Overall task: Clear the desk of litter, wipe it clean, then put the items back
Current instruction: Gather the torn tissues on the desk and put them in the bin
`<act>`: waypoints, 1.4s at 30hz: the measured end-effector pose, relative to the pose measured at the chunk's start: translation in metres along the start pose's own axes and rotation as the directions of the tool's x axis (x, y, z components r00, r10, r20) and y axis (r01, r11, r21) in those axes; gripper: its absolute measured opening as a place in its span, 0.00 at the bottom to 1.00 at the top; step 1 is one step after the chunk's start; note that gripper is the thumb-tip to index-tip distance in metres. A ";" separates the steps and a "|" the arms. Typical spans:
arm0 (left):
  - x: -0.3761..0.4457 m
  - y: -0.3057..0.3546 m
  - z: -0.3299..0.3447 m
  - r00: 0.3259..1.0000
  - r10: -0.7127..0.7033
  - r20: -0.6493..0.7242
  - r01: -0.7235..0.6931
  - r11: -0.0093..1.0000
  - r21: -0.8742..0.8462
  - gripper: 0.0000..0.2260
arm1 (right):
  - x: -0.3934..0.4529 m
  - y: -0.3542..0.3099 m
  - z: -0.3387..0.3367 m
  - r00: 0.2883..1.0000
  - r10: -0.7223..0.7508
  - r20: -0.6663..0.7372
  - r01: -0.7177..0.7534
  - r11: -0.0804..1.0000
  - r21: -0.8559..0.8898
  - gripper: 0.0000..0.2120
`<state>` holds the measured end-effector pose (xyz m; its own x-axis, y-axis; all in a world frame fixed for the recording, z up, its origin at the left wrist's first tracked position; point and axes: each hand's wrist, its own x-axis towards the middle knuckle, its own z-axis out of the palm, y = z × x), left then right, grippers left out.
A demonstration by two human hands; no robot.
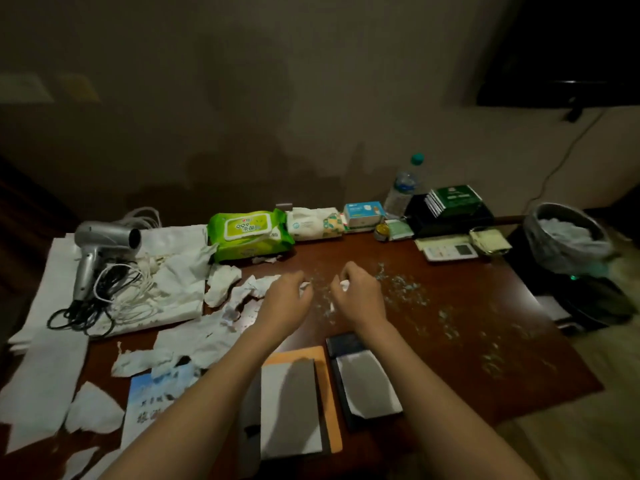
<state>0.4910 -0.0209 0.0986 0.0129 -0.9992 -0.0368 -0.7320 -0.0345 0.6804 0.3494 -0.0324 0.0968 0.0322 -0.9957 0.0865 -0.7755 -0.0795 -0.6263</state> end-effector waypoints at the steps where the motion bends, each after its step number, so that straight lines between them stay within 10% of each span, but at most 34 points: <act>1: -0.007 0.007 0.002 1.000 0.014 0.007 -0.014 1.000 -0.006 0.14 | -0.011 0.002 -0.007 1.000 0.024 0.001 -0.024 1.000 0.011 0.10; 28: -0.136 0.385 0.297 0.808 0.448 0.383 -0.402 0.894 -0.197 0.03 | -0.242 0.300 -0.342 0.766 0.529 -0.364 -0.523 0.843 0.124 0.08; 42: -0.048 0.500 0.433 0.797 0.391 0.461 -0.380 0.917 -0.120 0.03 | -0.171 0.451 -0.429 0.729 0.580 -0.364 -0.594 0.800 0.085 0.09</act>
<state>-0.1707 0.0174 0.1238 -0.5898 -0.8012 -0.1009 -0.5946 0.3463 0.7256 -0.2760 0.1220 0.1321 -0.6561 -0.7545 -0.0181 -0.5857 0.5242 -0.6182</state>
